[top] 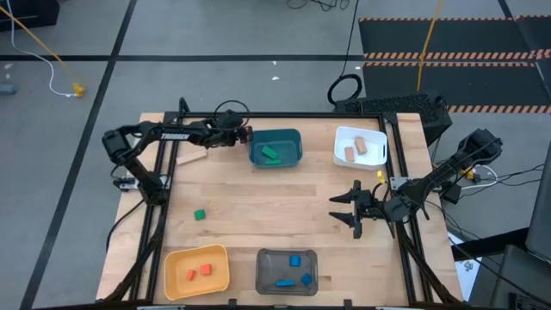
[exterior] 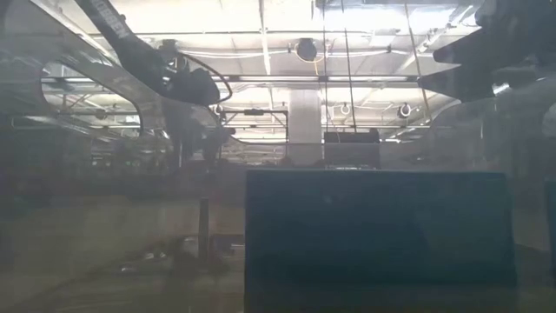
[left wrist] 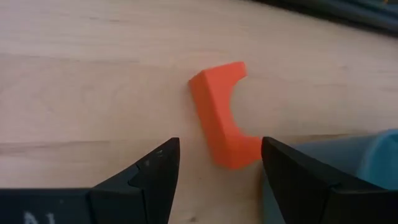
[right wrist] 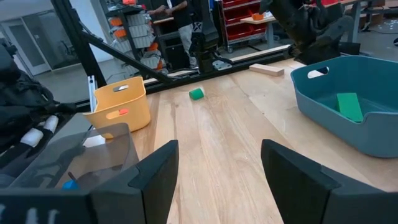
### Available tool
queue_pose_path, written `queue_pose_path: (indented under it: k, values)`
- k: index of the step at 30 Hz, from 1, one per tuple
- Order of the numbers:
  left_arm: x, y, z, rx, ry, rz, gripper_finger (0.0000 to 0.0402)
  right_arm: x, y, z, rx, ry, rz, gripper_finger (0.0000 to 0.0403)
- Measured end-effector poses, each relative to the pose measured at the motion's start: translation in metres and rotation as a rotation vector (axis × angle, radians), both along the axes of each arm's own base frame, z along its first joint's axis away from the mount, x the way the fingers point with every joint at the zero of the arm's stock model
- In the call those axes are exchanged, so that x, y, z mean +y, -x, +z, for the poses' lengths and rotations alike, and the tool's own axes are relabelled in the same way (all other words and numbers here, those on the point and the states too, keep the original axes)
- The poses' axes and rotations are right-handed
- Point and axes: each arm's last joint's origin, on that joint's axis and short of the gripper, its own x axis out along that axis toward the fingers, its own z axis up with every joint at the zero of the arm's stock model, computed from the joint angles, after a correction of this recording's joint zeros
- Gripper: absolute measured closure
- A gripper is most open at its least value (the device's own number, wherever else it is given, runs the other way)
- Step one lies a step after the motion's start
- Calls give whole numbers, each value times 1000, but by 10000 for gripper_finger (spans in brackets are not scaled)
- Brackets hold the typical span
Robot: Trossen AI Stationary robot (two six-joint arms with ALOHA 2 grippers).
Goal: Sort & place blocks by color
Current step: Put the orange block into the yellow bin
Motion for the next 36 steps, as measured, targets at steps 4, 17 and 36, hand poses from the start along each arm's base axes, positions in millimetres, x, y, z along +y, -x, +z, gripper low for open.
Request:
queue_pose_path:
  k: [4, 17, 36]
  values:
    - [3, -3, 1, -41, -29, 28, 174, 0, 0, 0, 0, 0, 0, 181]
    - [13, -11, -19, -24, -7, 63, 174, 0, 0, 0, 0, 0, 0, 181]
    - [10, -11, -28, 68, 4, -23, 213, 0, 0, 0, 0, 0, 2, 181]
